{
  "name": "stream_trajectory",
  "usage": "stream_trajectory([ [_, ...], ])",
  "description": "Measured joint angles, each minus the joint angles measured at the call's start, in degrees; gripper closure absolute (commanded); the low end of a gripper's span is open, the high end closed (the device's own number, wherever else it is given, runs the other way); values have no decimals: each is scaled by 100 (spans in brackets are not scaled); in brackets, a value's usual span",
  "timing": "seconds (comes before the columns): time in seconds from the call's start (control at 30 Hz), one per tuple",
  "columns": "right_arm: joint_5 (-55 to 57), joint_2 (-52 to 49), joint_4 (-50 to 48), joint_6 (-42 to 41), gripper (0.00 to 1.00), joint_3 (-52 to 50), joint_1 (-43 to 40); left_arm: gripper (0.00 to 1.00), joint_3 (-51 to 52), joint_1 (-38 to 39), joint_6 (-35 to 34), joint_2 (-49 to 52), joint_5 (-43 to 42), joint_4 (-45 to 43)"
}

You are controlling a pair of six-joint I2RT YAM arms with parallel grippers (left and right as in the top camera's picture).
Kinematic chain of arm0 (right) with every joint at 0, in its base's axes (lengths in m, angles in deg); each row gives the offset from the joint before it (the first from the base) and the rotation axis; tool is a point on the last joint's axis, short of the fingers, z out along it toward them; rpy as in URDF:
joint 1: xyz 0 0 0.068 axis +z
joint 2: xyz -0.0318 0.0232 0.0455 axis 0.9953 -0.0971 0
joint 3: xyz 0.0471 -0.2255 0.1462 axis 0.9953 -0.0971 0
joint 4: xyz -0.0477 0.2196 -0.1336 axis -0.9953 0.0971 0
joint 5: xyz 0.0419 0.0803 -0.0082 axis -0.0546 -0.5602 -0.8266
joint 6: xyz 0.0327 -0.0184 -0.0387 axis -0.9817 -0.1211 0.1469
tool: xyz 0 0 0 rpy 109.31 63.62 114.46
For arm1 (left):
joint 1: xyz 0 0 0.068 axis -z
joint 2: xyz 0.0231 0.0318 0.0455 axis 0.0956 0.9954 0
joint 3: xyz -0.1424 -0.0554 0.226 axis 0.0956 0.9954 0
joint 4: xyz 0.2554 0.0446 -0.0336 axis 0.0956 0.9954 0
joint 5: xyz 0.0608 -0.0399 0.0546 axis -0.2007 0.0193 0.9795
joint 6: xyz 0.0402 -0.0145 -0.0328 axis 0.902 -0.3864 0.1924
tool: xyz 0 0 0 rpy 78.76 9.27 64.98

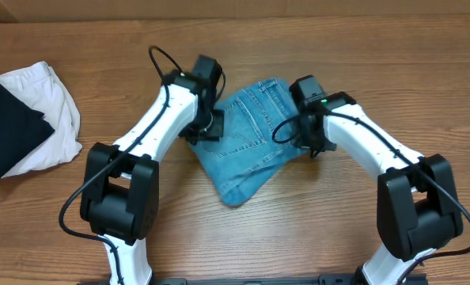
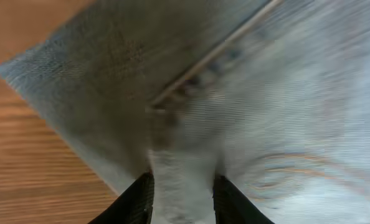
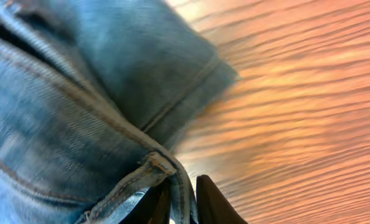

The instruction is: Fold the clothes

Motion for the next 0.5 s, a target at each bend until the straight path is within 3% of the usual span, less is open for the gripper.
stream_trajectory([
  [0.07, 59, 0, -46, -4, 76, 0, -155, 66, 229, 22, -37, 0, -61, -87],
  [0.2, 136, 0, -168, 177, 73, 0, -472, 79, 717, 83, -177, 0, -313, -149],
  [0.5, 398, -17, 391, 710, 70, 378, -619, 78, 883, 516, -313, -321, -605, 258],
])
